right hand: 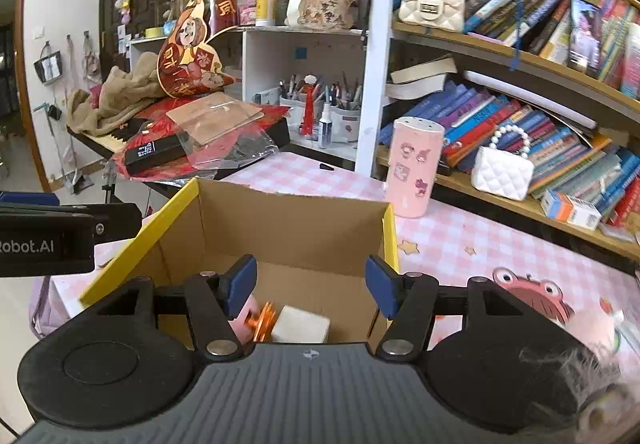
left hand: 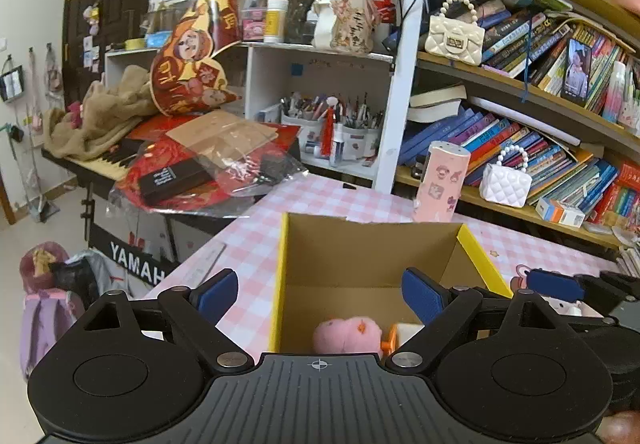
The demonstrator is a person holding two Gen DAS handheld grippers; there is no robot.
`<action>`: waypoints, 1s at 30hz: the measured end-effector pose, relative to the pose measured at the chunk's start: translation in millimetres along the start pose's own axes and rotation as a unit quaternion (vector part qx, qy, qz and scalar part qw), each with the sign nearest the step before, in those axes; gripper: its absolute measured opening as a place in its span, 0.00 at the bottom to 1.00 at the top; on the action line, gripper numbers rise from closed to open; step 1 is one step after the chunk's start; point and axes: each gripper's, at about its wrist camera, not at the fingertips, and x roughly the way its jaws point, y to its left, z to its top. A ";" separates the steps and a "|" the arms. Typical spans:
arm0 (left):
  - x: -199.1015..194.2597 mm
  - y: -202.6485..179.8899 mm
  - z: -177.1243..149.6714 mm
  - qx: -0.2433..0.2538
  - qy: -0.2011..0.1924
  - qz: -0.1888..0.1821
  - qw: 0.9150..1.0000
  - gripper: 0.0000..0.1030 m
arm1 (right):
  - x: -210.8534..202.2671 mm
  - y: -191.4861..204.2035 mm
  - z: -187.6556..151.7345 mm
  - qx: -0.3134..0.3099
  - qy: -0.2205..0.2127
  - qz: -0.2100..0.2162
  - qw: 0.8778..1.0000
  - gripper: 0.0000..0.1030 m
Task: Organize objects
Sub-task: 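Open both tools to drop the chick and cube into the box, then move both tools back toward the remaining toys on the mat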
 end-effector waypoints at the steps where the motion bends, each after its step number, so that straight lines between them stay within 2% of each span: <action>1: -4.3 1.6 -2.8 -0.003 -0.001 0.000 1.000 0.88 | -4.8 1.8 -3.5 0.002 -0.001 -0.002 1.000 0.58; 8: -27.4 8.3 -26.9 -0.011 0.008 -0.001 1.000 0.89 | -33.5 15.3 -33.8 0.013 0.014 -0.022 1.000 0.60; 18: -59.4 12.2 -73.1 0.008 0.047 0.001 0.999 0.89 | -74.3 33.5 -85.8 0.028 0.059 -0.047 0.997 0.62; 30: -88.7 8.4 -104.6 0.040 0.083 -0.025 0.995 0.89 | -116.1 41.9 -122.7 0.065 0.085 -0.077 0.991 0.67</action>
